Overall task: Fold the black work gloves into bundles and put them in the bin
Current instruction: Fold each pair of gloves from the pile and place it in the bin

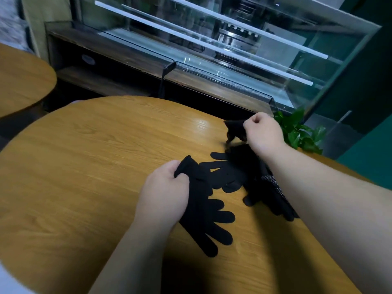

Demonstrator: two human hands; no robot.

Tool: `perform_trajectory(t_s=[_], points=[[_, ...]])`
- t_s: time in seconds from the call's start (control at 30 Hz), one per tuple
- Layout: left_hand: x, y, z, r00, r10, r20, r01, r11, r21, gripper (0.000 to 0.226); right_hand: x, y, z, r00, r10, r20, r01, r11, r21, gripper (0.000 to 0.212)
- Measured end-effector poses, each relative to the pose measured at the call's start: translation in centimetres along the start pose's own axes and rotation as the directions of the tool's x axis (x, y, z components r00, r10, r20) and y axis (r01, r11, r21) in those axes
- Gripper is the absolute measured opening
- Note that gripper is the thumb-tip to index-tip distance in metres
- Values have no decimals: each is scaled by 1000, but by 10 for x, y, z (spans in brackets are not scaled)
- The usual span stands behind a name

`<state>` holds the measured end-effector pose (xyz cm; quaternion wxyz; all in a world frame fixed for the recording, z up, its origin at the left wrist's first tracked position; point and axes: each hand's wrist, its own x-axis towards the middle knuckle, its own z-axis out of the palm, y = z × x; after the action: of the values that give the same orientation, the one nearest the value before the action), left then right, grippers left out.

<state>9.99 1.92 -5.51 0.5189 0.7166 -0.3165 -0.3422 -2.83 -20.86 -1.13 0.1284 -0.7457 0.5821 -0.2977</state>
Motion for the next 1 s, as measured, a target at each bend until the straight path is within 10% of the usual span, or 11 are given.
perform_trajectory(t_s=[0.23, 1.0], points=[[-13, 12, 4, 998, 51, 31, -46, 989, -141, 32, -27, -9, -70, 956, 180, 233, -293, 665, 687, 11], [-49, 18, 15, 990, 37, 139, 6, 954, -299, 23, -116, 64, -155, 910, 277, 310, -408, 737, 539, 12]])
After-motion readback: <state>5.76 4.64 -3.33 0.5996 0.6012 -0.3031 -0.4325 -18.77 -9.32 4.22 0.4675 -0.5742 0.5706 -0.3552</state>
